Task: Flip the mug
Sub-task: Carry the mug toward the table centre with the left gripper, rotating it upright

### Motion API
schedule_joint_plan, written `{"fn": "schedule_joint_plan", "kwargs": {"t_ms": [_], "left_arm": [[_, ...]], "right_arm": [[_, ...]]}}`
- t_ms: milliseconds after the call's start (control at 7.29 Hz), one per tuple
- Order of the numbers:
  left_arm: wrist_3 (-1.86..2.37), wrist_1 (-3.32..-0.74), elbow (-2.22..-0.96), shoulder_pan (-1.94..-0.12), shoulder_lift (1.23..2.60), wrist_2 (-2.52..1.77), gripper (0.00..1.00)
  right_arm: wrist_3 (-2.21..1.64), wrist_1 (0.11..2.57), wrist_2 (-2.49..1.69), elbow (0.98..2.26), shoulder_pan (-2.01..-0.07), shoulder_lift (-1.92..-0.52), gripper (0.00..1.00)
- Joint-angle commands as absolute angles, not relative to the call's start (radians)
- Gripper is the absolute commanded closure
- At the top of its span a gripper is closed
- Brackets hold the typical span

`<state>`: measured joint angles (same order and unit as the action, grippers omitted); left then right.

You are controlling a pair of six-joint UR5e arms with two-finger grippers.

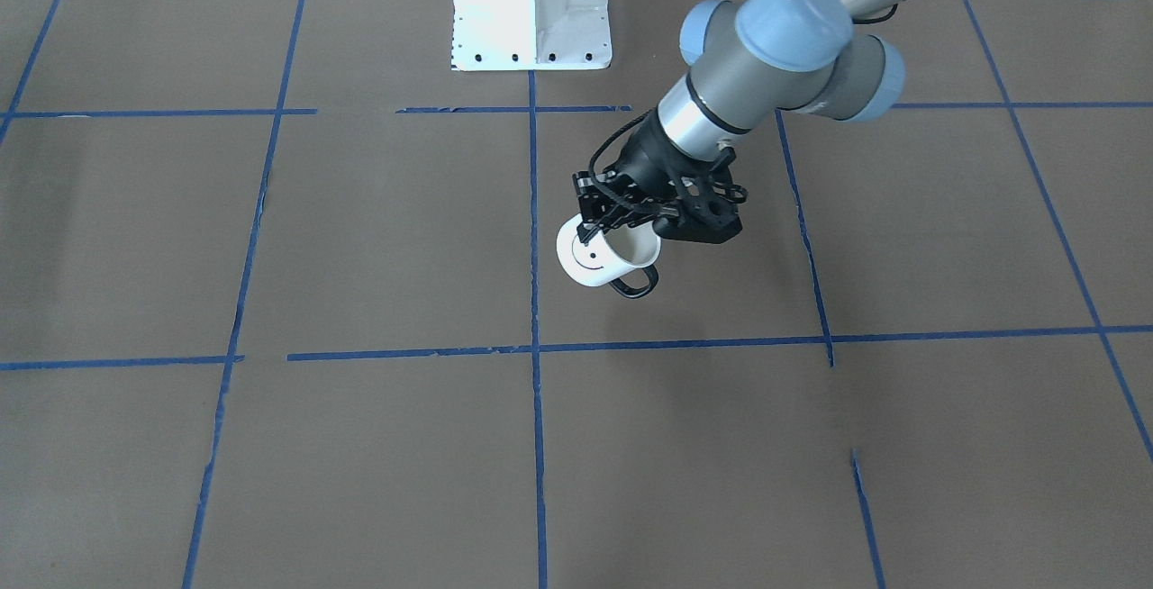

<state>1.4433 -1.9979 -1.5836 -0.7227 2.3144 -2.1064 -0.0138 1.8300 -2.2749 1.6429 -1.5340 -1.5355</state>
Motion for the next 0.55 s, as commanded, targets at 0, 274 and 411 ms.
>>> {"fn": "schedule_joint_plan", "kwargs": {"t_ms": [0,274,411], "left_arm": [[1.338,-1.720,-1.562,-0.631,2.465,-1.962,1.00],[1.293,-1.642,-1.444,-0.568,2.567,-1.838,1.00],[1.258,-1.608,-1.390,-0.540,2.610,-1.788,1.00]], "right_arm": [[-0.014,1.830,-2.275,1.643,-1.534,-1.536,0.00],[-0.014,1.830,-2.275,1.643,-1.534,-1.536,0.00],[-0.014,1.830,-2.275,1.643,-1.534,-1.536,0.00]]}}
